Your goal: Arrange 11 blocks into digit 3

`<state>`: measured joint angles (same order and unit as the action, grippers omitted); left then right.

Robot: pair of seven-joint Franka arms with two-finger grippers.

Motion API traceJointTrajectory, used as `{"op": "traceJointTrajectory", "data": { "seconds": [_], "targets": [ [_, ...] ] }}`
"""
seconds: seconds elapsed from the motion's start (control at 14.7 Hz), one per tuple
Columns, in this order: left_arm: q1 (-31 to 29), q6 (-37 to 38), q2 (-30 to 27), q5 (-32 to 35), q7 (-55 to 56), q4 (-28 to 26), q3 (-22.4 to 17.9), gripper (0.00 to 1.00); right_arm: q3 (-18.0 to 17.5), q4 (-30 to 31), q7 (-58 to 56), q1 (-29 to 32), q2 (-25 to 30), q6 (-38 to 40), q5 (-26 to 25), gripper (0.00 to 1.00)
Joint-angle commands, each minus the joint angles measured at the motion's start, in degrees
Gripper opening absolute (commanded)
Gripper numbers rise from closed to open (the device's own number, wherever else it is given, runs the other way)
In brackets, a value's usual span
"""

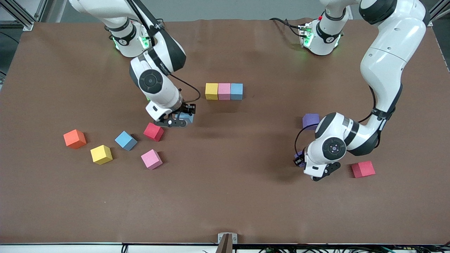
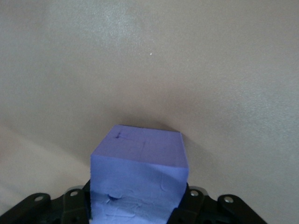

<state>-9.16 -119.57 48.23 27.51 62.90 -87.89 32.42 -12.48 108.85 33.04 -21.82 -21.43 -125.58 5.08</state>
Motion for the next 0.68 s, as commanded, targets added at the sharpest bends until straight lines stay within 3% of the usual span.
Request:
{"op": "traceJointTrajectory", "data": {
  "seconds": [0.0,0.27,0.54,0.61],
  "targets": [
    [-0.5,2.57,-4.18,-0.87,2.75,-1.59,2.54,0.27,-0.35,-7.76,-1.23,-2.43,-7.46,0.95,0.28,0.4],
    [-4.44,8.29,-6.21,-0.96,3.2,-2.11,9.57,0.27,-0.35,-8.04,-0.88,-5.78,-9.76,1.21,0.37,0.4],
    [-18.76,6.99,-6.39,0.0,3.01,-10.36,24.32,0.27,-0.35,-7.07,2.8,-7.89,-10.03,2.53,0.9,0.4],
    [-20.53,6.81,-6.65,0.09,3.37,-11.85,26.27,0.27,-0.35,-6.98,2.9,-8.24,-10.55,2.53,0.9,0.4]
  ]
}}
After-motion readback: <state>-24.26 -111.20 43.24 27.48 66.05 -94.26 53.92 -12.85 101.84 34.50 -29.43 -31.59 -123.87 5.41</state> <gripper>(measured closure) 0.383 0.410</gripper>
